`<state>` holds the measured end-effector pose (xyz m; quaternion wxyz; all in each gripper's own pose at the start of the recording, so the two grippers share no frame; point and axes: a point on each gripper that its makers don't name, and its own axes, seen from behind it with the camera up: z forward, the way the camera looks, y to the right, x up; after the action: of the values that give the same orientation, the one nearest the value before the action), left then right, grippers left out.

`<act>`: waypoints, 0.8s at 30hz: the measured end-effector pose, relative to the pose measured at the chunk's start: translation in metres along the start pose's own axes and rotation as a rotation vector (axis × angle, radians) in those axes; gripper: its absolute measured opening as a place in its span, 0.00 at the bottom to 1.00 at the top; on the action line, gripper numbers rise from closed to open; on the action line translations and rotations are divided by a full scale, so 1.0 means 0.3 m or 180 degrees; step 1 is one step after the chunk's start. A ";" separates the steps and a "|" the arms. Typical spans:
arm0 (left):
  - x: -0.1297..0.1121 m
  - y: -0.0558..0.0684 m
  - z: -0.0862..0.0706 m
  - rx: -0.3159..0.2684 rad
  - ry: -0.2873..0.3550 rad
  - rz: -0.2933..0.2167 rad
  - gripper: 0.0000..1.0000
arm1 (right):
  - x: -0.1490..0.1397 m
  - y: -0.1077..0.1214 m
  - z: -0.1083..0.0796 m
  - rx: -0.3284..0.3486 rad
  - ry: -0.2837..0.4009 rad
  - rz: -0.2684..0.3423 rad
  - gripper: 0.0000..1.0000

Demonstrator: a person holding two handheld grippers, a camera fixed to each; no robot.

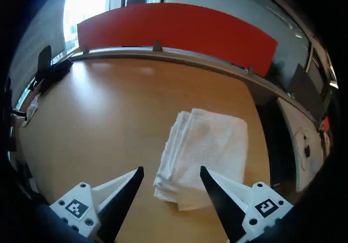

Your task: Fold towel

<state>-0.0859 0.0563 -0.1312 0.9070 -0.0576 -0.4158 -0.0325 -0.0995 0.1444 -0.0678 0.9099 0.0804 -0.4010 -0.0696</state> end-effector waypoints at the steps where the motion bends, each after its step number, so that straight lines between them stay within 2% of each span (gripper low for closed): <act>1: 0.003 0.000 0.001 0.0002 0.0006 0.0000 0.95 | 0.005 0.000 -0.002 -0.0012 0.0021 0.0024 1.00; 10: 0.029 -0.001 0.005 0.0029 0.0067 0.0024 0.95 | 0.068 -0.003 -0.028 -0.0136 0.0341 0.0245 1.00; 17: 0.054 0.003 0.008 0.0038 0.0121 0.0044 0.95 | 0.146 0.013 -0.057 -0.0300 0.0750 0.0434 1.00; 24: 0.072 0.007 0.007 0.0042 0.0159 0.0054 0.95 | 0.227 0.028 -0.113 -0.0382 0.1171 0.0624 1.00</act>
<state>-0.0732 0.0584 -0.1134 0.9177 -0.0543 -0.3928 -0.0235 -0.0284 0.1426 -0.0398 0.9733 -0.0019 -0.2292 0.0114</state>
